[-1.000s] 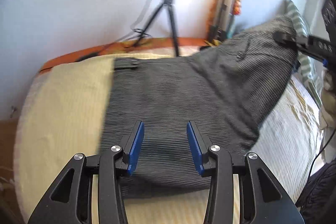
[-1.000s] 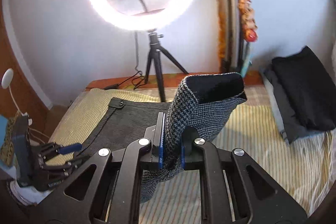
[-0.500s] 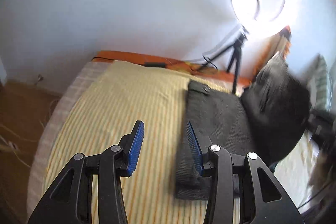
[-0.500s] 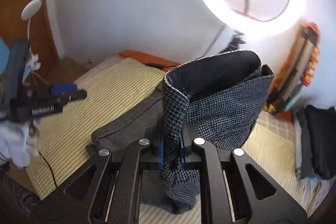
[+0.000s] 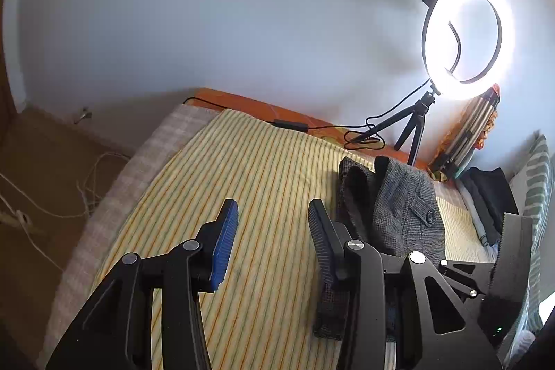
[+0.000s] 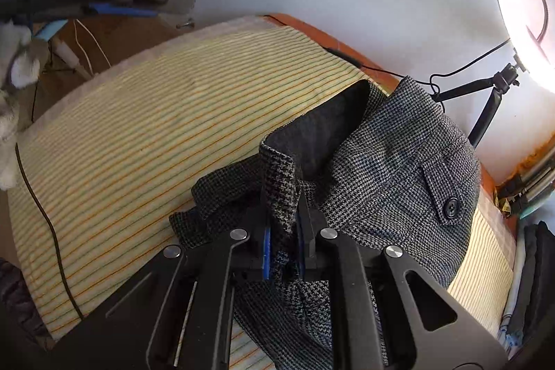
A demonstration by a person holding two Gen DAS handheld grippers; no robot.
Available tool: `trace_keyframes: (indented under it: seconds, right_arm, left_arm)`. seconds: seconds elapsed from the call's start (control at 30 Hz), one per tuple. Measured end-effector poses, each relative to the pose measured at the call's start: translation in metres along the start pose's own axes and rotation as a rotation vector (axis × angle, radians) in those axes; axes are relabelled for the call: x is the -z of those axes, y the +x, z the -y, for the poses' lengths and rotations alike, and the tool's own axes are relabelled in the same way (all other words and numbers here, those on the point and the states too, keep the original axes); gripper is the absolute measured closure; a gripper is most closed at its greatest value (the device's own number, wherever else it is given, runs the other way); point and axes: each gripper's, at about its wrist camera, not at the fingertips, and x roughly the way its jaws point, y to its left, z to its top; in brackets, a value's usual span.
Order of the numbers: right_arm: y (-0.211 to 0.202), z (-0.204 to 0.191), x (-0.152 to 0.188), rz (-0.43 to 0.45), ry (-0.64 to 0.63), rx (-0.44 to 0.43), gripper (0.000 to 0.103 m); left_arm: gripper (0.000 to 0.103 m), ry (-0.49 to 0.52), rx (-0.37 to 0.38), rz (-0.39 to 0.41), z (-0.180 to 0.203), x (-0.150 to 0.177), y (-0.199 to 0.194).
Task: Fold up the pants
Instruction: 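Lift the held trouser leg upward with the right gripper and fold it over, then lower the folded leg onto the trousers and grasp the stack with the left gripper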
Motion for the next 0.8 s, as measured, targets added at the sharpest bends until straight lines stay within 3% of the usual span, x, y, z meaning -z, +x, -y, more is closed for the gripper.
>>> trace_keyframes:
  seconds: [0.17,0.2,0.33,0.43,0.5,0.6,0.7,0.8]
  right_arm:
    - [0.005,0.005,-0.002,-0.003,0.045,-0.048,0.090]
    - [0.003,0.005,-0.002,0.002,0.061,-0.068,0.086]
    - [-0.021,0.019,-0.001,0.066,0.126,-0.235,0.072]
    - [-0.055,0.041,0.011,0.155,0.207,-0.385,0.071]
    - [-0.075,0.063,0.022,0.207,0.264,-0.419,0.071]
    - [-0.088,0.097,0.039,0.241,0.336,-0.396,0.071]
    - [-0.087,0.144,0.052,0.223,0.415,-0.287,0.071]
    - [-0.079,0.177,0.054,0.212,0.463,-0.232,0.071]
  left_arm:
    - [0.063,0.017,-0.023,0.012,0.004,0.000,-0.001]
    - [0.063,0.021,-0.030,0.022,0.005,0.000,-0.003]
    - [0.063,0.052,-0.043,0.051,0.012,-0.003,-0.013]
    - [0.063,0.073,-0.026,0.051,0.021,-0.003,-0.018]
    - [0.063,0.108,-0.014,0.040,0.032,0.000,-0.018]
    - [0.063,0.186,0.017,0.017,0.056,0.010,-0.015]
    - [0.063,0.256,0.069,-0.031,0.081,0.021,-0.003]
    - [0.063,0.326,0.088,-0.070,0.104,0.032,0.013]
